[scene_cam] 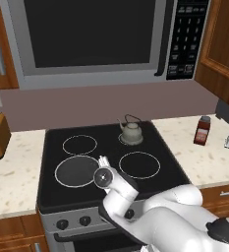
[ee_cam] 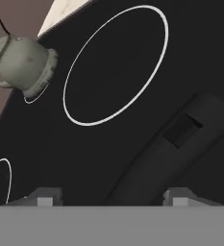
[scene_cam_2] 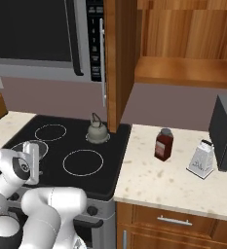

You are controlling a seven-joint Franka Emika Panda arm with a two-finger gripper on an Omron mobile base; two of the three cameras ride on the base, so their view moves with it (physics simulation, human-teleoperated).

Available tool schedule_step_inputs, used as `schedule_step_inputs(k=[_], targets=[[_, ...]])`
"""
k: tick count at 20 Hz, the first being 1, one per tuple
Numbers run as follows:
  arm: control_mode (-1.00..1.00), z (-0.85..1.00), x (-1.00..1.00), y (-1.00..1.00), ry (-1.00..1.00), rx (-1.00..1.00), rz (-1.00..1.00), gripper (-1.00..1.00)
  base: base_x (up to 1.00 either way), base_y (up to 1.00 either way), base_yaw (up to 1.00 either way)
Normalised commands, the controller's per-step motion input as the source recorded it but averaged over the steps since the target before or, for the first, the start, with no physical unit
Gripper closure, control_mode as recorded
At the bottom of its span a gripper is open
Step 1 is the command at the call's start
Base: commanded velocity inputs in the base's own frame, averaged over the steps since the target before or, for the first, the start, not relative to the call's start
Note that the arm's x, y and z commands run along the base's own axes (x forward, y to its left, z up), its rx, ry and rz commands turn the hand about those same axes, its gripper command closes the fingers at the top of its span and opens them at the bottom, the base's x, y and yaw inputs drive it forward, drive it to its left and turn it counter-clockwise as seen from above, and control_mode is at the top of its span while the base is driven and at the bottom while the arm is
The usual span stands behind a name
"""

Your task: Pick the pan from the cabinet and place it on the stove. Then turn on the stove burner for the pan.

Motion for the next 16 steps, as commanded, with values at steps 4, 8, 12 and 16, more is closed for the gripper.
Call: schedule_step_inputs(k=[4, 8, 12, 16], targets=[[-1.0, 0.0, 0.0, 0.0, -0.02, 0.0, 0.0, -1.0, 0.0, 0.0, 0.0], [-1.0, 0.0, 0.0, 0.0, -0.01, 0.0, 0.0, -1.0, 0.0, 0.0, 0.0], [-1.0, 0.0, 0.0, 0.06, 0.0, 0.0, 0.0, -1.0, 0.0, 0.0, 0.0], [-1.0, 0.0, 0.0, 0.14, 0.0, 0.0, 0.0, -1.0, 0.0, 0.0, 0.0]])
